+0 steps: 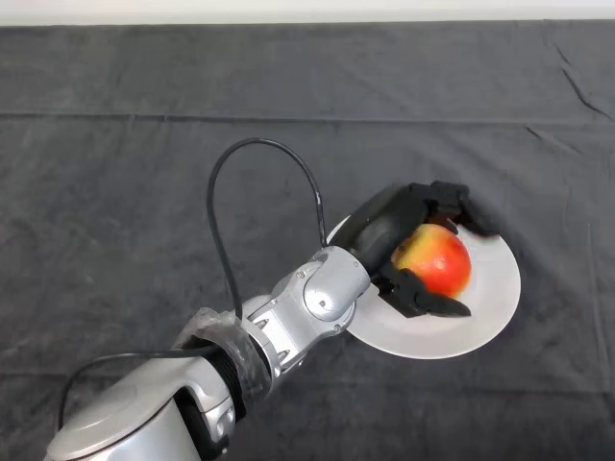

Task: Move the apple to the plate

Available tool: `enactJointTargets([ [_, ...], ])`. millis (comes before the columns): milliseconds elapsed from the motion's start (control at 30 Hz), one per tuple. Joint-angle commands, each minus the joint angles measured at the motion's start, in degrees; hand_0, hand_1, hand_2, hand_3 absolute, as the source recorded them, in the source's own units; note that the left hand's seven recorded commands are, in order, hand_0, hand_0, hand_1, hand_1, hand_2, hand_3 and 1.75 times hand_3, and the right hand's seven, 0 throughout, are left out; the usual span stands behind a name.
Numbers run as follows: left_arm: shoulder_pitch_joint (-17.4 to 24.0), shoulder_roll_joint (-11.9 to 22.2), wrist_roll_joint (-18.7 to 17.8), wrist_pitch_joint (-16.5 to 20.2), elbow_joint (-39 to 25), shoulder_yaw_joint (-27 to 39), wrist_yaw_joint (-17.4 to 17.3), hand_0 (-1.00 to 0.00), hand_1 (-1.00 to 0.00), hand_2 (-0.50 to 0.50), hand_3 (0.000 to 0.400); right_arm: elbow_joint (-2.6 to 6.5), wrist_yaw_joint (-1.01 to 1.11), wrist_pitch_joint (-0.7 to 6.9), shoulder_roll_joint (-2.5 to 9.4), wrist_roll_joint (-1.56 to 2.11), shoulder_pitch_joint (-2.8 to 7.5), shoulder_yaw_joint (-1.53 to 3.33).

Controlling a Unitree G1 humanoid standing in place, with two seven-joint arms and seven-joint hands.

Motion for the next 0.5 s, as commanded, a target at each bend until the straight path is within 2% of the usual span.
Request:
enactJointTargets([
  [33, -4.35, 2.43, -1.37, -0.46, 1.61, 0.81, -0.88, 0.00, 0.00, 0.00, 0.000, -0.56, -0.11, 0.12, -1.65, 0.68, 0.49, -0.37],
  [233, -5.60, 6.78, -1.63, -2.37, -0.13, 5.46, -2.10, 0.00, 0.00, 0.00, 0.000, -0.51, -0.07, 0.11, -1.67, 0.68, 0.47, -0.38],
  [500, -4.30, 13.75, -1.82, -6.72, -2.87, 13.02, -1.72, 0.00, 0.00, 0.00, 0.000, -0.50, -0.05, 0.10, -1.67, 0.67, 0.47, -0.38],
])
